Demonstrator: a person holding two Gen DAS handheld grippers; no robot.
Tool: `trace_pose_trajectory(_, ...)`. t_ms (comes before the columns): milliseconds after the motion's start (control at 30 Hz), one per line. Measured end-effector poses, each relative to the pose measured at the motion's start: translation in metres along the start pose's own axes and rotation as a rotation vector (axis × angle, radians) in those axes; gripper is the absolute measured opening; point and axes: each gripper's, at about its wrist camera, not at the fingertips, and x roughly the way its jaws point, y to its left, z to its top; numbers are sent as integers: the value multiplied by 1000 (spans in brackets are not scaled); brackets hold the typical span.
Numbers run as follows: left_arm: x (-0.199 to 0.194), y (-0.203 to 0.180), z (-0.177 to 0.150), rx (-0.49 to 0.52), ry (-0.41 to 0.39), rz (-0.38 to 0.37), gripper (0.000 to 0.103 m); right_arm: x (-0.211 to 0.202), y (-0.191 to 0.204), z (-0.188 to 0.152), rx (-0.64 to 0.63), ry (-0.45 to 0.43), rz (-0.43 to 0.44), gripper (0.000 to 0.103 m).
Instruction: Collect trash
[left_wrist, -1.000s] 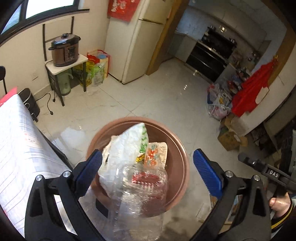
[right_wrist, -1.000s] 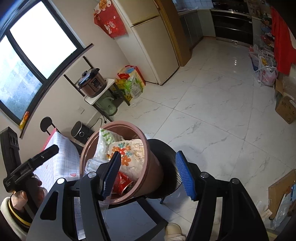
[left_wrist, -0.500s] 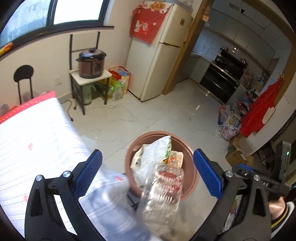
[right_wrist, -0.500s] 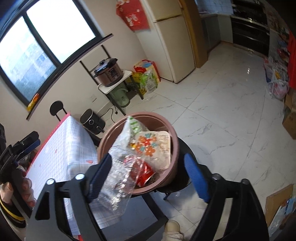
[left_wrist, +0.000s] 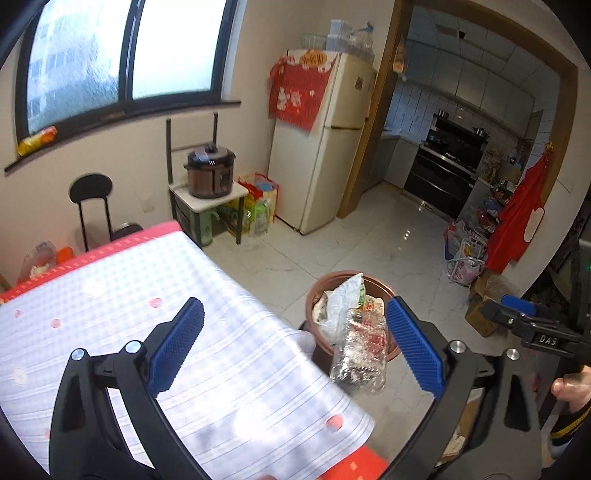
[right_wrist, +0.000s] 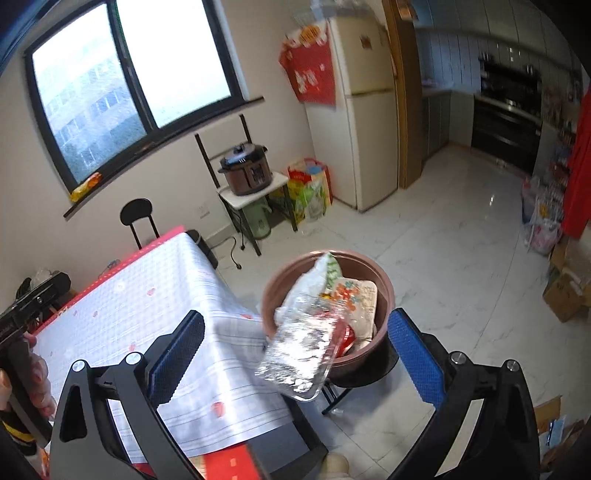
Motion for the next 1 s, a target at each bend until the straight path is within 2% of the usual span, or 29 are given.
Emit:
trace_pose_trajectory(233,-82,26,-14,50,-79,18,97,-59,63,-19,-69,-88,-61,98)
trace_pose_trajectory(500,-140,43,-33,93,-127,18,97,-107,109,-44,-95,-165,-112,98)
trace_pose_trajectory(1000,-184,61,-55,115,-148,3,97,-144,147,-76,-88,-200,-155,98)
